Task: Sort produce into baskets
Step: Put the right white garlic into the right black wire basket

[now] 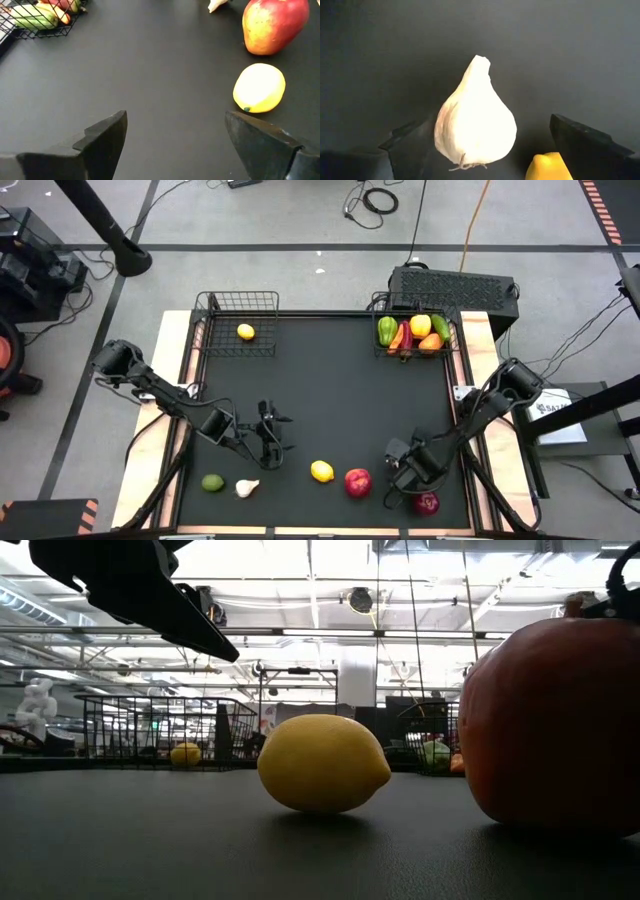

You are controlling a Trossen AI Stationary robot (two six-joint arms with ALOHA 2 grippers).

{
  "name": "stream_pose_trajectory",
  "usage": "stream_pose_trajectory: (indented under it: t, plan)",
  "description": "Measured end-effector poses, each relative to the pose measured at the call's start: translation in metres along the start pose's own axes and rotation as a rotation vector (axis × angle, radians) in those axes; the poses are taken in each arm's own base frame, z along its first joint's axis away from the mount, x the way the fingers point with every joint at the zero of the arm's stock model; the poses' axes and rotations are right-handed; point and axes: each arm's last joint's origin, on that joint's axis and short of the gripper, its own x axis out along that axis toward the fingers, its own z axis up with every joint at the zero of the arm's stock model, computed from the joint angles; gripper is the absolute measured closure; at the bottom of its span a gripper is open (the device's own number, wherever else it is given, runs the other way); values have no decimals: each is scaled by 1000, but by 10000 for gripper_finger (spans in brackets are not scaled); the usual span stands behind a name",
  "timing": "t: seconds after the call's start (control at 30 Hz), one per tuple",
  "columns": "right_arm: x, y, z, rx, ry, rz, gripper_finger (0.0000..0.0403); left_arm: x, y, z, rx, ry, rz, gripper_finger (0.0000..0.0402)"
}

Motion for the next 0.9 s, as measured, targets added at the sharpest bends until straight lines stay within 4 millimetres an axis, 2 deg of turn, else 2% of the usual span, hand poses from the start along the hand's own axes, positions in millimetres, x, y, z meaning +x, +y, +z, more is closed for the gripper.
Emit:
stream_pose_trajectory:
  t: [0.1,0.5,0.7,0.9]
  plan:
    - [0,0,0,-8,-6,-3,40,0,0,0,0,0,0,59]
    - [-2,1,4,-10,-9,7,160,0,0,0,0,0,0,59]
    - [-19,9,17,-59,-34,49,193,0,0,0,0,0,1,59]
    - [-45,10,37,-128,-90,31,193,0,0,0,0,0,1,59]
